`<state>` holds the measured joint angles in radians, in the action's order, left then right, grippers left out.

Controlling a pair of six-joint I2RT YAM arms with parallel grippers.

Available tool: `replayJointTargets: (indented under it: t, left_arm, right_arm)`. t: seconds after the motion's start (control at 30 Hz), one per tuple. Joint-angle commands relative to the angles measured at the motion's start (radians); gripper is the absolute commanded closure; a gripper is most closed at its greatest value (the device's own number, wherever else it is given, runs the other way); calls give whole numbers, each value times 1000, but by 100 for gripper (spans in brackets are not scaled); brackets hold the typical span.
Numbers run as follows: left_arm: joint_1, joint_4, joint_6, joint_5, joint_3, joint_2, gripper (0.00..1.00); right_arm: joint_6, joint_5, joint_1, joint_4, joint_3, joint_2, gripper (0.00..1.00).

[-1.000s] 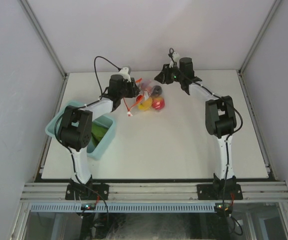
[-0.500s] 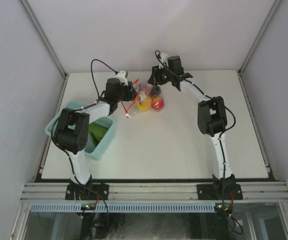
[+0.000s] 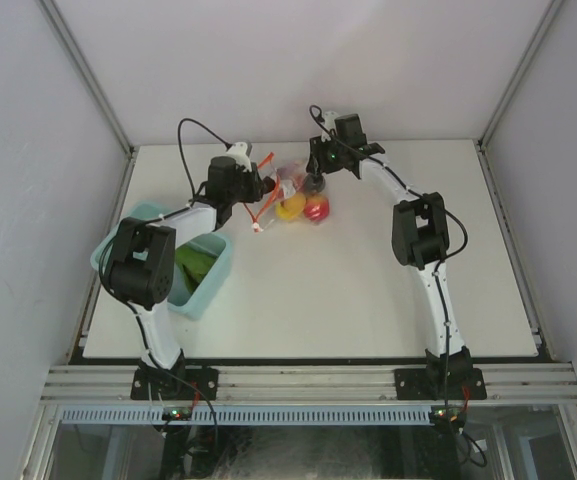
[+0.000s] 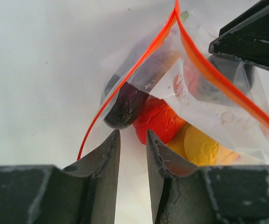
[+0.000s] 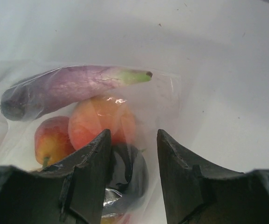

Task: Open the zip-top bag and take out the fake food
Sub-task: Pick up the fake vegetable from the zipper food storage bag.

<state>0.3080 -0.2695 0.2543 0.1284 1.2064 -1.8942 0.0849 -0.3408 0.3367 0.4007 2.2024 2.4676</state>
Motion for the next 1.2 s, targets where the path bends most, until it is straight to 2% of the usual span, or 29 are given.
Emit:
replayJointTargets:
  t: [0.0, 0.3, 0.53, 0.87, 1.17]
  left_arm:
    - [-6, 36, -39, -17, 42, 23, 65]
    - [-6, 100, -62, 20, 133, -43, 50]
    - [-9, 145, -78, 35, 207, -95, 46]
    - [-23, 218, -77, 128, 339, -177, 48]
    - [-23, 383, -27, -11, 438, -233, 38]
  right_arm:
    - [-14, 25, -5, 9, 42, 3, 57]
    - [-16, -5, -4, 4, 42, 4, 57]
    - [-14, -19, -5, 3, 41, 5, 57]
    - [-13, -32, -8, -1, 40, 9, 57]
    - [0, -71, -19, -10, 41, 16, 57]
